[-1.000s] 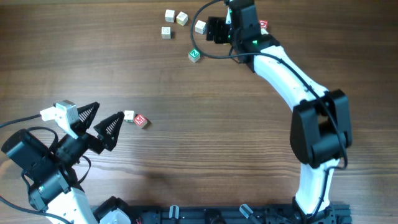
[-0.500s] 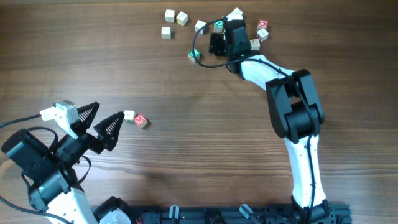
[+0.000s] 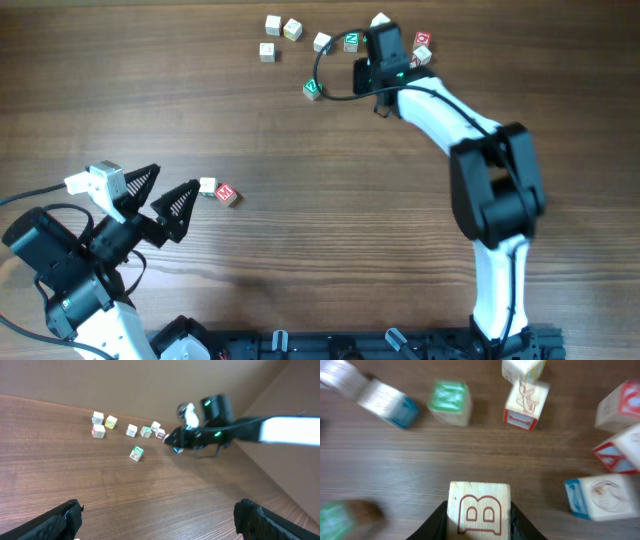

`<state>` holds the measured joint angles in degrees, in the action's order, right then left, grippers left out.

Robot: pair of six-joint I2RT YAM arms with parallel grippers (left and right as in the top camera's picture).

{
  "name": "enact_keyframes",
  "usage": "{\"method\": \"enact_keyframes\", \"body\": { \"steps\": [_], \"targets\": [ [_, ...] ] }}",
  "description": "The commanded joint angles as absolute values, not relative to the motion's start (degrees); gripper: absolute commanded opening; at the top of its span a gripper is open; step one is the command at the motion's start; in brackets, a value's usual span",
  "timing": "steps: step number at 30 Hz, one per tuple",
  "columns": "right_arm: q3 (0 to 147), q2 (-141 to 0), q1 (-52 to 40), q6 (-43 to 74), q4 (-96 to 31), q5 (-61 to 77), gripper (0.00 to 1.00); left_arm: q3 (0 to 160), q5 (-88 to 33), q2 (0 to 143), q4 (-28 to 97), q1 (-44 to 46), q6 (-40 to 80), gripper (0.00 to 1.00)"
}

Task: Form a horizontal line
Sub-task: 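Grasp the yellow K block with the right gripper and place it right of M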

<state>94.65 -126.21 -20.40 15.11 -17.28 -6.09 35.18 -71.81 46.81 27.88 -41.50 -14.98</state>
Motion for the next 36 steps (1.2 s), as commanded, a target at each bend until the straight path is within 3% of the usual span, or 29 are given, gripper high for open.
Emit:
{"method": "enact_keyframes", "body": {
  "steps": [1, 5, 8, 20, 36],
  "targets": [
    [95.04, -116.38, -21.15, 15.68, -24.69, 6.28, 0.2, 34.94, -71.85, 46.5, 27.75, -41.25, -16.1, 1.0],
    [94.89, -114.59, -22.24, 23.46, -36.82, 20.97, 0.14, 34.92, -71.85, 46.5, 27.73, -41.25, -16.1, 1.0],
    [90.65, -114.89, -25.5, 26.52, -38.13, 24.4, 0.13, 34.94, -71.85, 46.5, 27.75, -41.25, -16.1, 1.0],
    [73.21, -114.91, -44.93, 33.5, -14.72, 11.38, 0.21, 34.94, -71.85, 46.5, 27.75, -41.25, -16.1, 1.0],
    [72.62, -115.28, -52.69, 35.07, -9.52, 0.19, 0.4, 34.92, -71.85, 46.5, 27.73, -41.25, -16.1, 1.0]
  ]
}}
